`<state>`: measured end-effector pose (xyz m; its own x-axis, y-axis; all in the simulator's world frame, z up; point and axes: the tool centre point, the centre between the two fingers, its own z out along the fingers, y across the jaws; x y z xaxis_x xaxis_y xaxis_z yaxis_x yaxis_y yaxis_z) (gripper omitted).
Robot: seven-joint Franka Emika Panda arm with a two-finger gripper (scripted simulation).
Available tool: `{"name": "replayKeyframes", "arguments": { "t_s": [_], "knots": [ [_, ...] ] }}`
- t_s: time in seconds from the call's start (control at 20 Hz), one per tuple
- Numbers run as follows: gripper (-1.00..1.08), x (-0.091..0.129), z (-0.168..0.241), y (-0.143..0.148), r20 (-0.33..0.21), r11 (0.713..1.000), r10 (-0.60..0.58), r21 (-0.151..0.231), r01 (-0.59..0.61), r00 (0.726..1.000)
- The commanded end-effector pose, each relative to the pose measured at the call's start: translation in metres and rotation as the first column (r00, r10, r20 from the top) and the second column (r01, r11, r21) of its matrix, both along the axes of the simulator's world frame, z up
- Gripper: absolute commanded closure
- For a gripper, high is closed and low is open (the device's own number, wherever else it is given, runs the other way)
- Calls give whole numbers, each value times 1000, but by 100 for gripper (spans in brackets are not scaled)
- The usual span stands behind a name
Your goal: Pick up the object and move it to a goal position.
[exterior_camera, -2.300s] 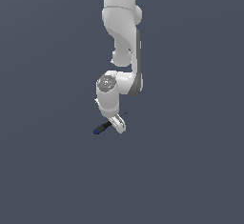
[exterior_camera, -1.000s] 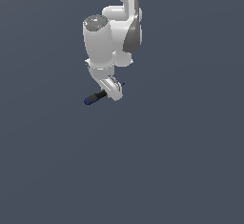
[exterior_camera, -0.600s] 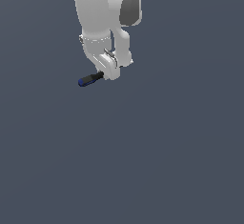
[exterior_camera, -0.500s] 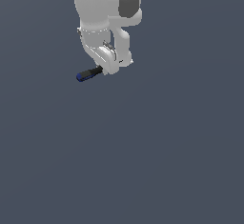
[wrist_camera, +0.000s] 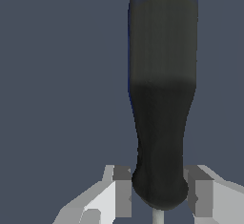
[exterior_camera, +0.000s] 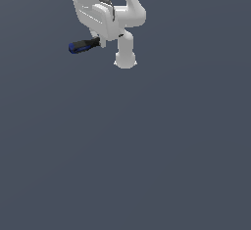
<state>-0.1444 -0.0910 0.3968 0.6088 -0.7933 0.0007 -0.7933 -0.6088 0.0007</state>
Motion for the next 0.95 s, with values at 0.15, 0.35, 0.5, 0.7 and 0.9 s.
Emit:
{"name": "replayKeyframes", "arguments": {
  "t_s": [0.15,0.35,0.5,0.7,0.9],
  "knots": [
    [108,-13,48,-4,0,1000,1,0,-1,1000],
    [108,-19,73,-6,0,1000,2,1,-2,1000],
    [108,-22,87,-7,0,1000,2,1,-2,1000],
    [108,-24,98,-8,0,1000,3,1,-3,1000],
    [108,-24,101,-8,0,1000,3,1,-3,1000]
  ]
}}
